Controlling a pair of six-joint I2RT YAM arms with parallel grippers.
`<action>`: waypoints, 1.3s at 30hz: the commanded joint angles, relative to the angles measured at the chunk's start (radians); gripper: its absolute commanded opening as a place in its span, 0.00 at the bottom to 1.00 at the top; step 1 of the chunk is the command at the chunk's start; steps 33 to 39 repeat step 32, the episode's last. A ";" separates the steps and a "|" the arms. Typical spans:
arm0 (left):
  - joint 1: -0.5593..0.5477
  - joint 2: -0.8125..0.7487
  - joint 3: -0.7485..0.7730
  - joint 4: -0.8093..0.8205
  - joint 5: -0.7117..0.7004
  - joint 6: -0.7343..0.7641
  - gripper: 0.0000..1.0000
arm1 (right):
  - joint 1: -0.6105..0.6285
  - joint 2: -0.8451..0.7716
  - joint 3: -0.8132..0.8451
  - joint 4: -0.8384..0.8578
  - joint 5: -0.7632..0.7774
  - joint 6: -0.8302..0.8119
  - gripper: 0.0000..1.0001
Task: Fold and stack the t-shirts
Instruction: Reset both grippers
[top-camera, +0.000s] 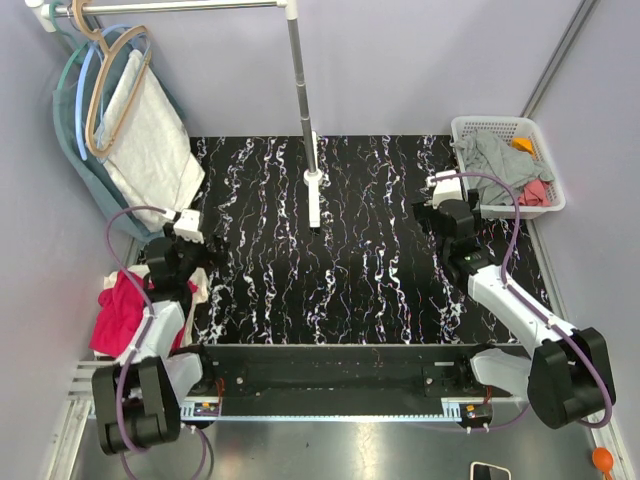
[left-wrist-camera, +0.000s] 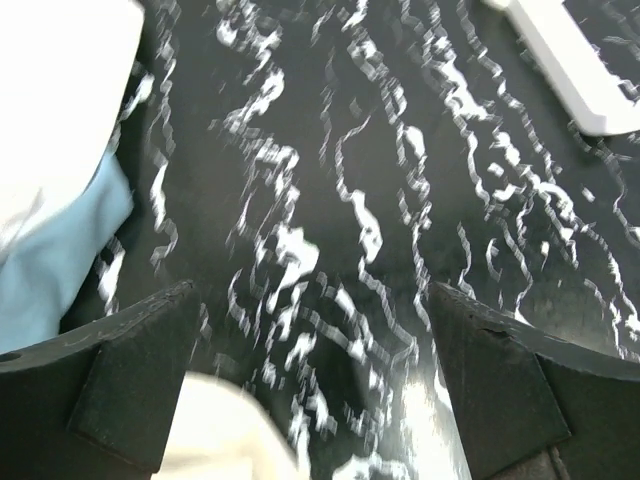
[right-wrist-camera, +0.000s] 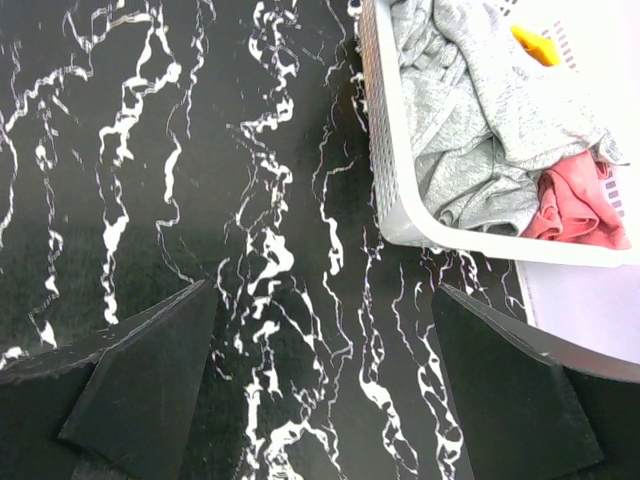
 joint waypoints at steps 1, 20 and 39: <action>-0.061 0.145 0.008 0.380 -0.053 -0.040 0.99 | -0.018 0.002 -0.005 0.097 -0.005 0.054 1.00; -0.196 0.395 -0.108 0.812 -0.230 -0.046 0.99 | -0.064 -0.004 0.008 0.095 0.015 0.095 1.00; -0.195 0.396 -0.108 0.810 -0.230 -0.046 0.99 | -0.064 -0.001 0.050 0.002 -0.027 0.119 0.99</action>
